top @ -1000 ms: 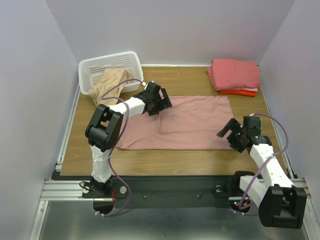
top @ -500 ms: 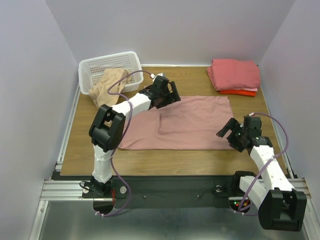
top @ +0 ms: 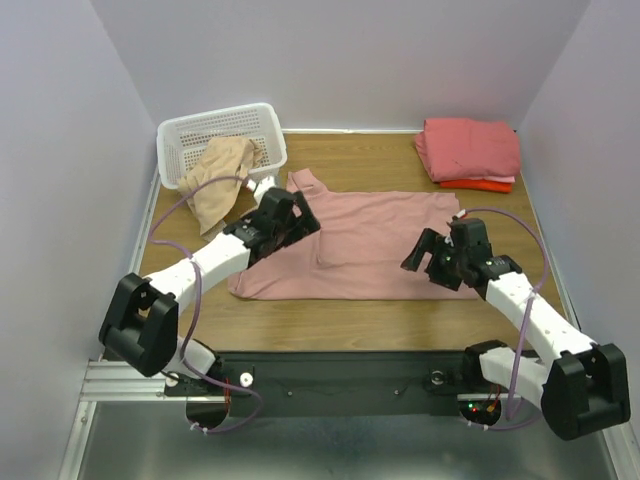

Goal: Fold and stack the t-shirts
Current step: Fold the tshirt

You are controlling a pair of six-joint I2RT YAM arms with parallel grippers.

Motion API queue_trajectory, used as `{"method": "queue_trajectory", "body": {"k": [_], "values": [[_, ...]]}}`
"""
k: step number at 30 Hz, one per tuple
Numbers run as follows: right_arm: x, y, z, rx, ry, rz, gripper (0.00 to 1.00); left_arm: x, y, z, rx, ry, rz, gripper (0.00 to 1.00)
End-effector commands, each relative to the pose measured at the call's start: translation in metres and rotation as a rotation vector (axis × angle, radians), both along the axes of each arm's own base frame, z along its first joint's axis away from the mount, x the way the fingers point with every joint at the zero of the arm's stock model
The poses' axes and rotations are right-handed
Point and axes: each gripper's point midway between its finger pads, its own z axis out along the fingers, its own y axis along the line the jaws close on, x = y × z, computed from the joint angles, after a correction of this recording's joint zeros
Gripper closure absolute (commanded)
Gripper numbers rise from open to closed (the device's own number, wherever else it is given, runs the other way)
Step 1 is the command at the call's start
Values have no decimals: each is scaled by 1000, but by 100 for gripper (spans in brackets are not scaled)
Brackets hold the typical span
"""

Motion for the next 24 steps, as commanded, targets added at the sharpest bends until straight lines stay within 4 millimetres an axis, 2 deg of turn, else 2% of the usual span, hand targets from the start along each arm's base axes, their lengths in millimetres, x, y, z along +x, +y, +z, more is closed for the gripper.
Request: {"method": "queue_trajectory", "body": {"k": [1, 3, 4, 5, 6, 8, 9, 10, 13, 16, 19, 20, 21, 23, 24], "values": [[22, -13, 25, -36, -115, -137, 0, -51, 40, -47, 20, 160, 127, 2], [16, -19, 21, -45, -106, -179, 0, -68, 62, -57, 22, 192, 231, 2], [13, -24, 16, -54, -97, -209, 0, -91, 84, -67, 66, 239, 278, 2], [10, -26, 17, -51, -103, -221, 0, -101, 97, -71, 93, 258, 324, 2], [6, -28, 13, -59, -86, -230, 0, -121, 123, -81, 178, 315, 396, 2], [-2, -36, 5, -81, -52, -281, 0, -140, 142, -85, 159, 349, 522, 2], [-4, -39, 2, -88, -42, -299, 0, -147, 146, -88, 168, 362, 516, 2], [-7, -44, -3, -102, -33, -326, 0, -144, 142, -91, 107, 330, 508, 2], [-12, -48, -9, -116, -11, -343, 0, -146, 150, -100, 70, 314, 549, 2], [-12, -53, -8, -134, -17, -355, 0, -138, 165, -102, 73, 302, 619, 4], [-10, -57, -4, -145, -34, -372, 0, -127, 185, -109, 105, 309, 665, 12], [-10, -58, -3, -149, -37, -377, 0, -119, 191, -111, 106, 300, 661, 20], [-9, -60, -3, -155, -41, -383, 0, -119, 193, -121, 123, 324, 651, 27], [-10, -63, -4, -164, -36, -389, 0, -114, 196, -127, 126, 338, 640, 34], [-9, -64, -4, -169, -36, -392, 0, -115, 198, -130, 147, 362, 637, 46]]}}
